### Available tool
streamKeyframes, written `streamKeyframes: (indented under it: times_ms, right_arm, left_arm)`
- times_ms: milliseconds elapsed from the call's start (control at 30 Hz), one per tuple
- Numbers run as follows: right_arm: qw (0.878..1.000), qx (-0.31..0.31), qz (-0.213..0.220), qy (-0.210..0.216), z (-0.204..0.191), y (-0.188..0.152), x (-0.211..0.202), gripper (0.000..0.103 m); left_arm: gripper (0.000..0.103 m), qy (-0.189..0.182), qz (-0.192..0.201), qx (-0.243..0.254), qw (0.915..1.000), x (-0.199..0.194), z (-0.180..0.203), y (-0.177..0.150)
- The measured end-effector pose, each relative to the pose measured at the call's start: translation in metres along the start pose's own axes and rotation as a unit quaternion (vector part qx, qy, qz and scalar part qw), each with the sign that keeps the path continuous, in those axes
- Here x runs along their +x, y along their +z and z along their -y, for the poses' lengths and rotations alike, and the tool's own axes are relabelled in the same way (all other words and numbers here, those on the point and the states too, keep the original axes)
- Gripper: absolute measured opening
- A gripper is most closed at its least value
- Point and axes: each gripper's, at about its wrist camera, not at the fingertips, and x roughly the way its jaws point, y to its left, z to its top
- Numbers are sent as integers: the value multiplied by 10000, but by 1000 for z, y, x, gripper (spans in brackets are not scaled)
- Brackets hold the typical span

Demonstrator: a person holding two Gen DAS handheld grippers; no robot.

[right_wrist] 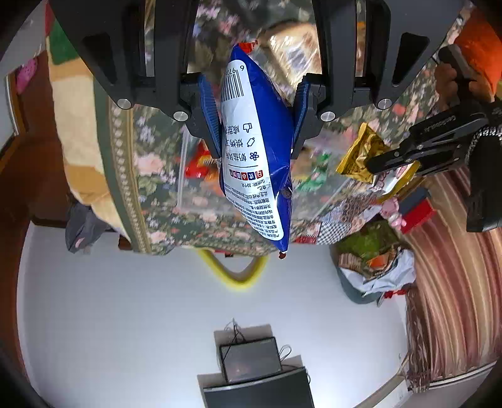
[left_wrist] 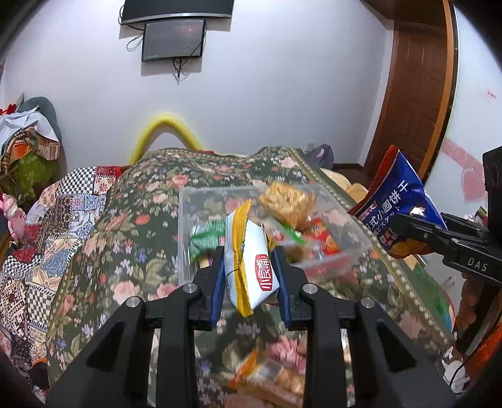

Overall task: Organize snacks
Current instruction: 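Drop yellow-white bag and blue chip bag into the clear box, open both tools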

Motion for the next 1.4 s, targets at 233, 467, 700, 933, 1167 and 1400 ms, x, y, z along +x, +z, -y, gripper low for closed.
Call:
streamKeyframes:
  times_ms: [233, 467, 700, 933, 1167, 1400]
  right_arm:
    - [9995, 120, 99, -286, 20, 25, 21, 38]
    - [9988, 318, -47, -372, 35, 39, 49, 38]
    - [9980, 406, -240, -426, 38, 41, 78, 38]
    - [9967, 464, -516, -421, 41, 32, 96, 38]
    - [9957, 417, -682, -474, 43, 28, 102, 38]
    - [9950, 283, -826, -484, 39, 26, 94, 44]
  left_arm:
    - [29, 90, 126, 3, 9999, 22, -5, 22]
    - [29, 129, 29, -122, 9998, 61, -16, 40]
    - [29, 276, -238, -224, 9991, 107, -25, 47]
    - [29, 292, -454, -439, 9976, 138, -30, 48]
    - [31, 500, -806, -466, 9944, 160, -30, 42]
    - [48, 379, -966, -511, 9933, 144, -32, 37]
